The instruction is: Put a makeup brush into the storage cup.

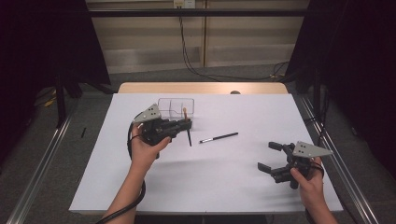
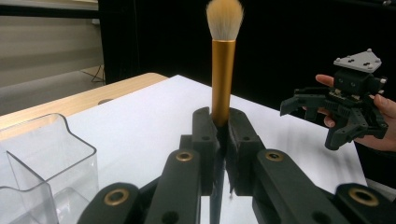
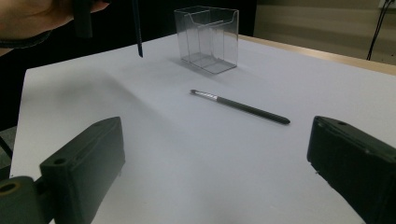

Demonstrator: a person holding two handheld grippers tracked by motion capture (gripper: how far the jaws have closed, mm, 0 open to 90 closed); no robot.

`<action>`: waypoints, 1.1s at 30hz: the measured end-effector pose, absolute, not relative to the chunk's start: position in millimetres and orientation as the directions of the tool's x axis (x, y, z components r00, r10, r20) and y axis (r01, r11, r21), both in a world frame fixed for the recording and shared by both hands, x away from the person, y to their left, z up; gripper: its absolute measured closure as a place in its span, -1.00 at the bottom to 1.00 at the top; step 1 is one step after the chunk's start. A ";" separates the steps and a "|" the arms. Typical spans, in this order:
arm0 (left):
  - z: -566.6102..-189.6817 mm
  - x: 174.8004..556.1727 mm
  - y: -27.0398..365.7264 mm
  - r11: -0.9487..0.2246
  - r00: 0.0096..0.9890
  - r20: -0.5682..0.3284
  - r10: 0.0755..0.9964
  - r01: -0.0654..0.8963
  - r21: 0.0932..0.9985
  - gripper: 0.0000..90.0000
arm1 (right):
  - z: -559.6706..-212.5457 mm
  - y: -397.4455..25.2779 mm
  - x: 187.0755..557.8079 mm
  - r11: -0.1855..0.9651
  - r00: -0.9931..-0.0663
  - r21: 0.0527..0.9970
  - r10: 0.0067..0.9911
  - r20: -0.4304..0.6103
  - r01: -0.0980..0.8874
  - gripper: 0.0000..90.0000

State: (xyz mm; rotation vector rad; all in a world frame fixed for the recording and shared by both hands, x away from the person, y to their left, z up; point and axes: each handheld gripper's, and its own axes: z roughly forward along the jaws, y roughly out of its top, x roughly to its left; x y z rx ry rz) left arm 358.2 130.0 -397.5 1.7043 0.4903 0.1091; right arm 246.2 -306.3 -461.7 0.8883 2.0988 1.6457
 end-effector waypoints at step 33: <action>-381.4 379.7 152.3 -0.107 0.868 -0.183 0.463 0.259 0.960 0.86 | -461.6 -314.8 239.3 0.133 -0.749 0.957 0.653 0.112 0.259 -0.92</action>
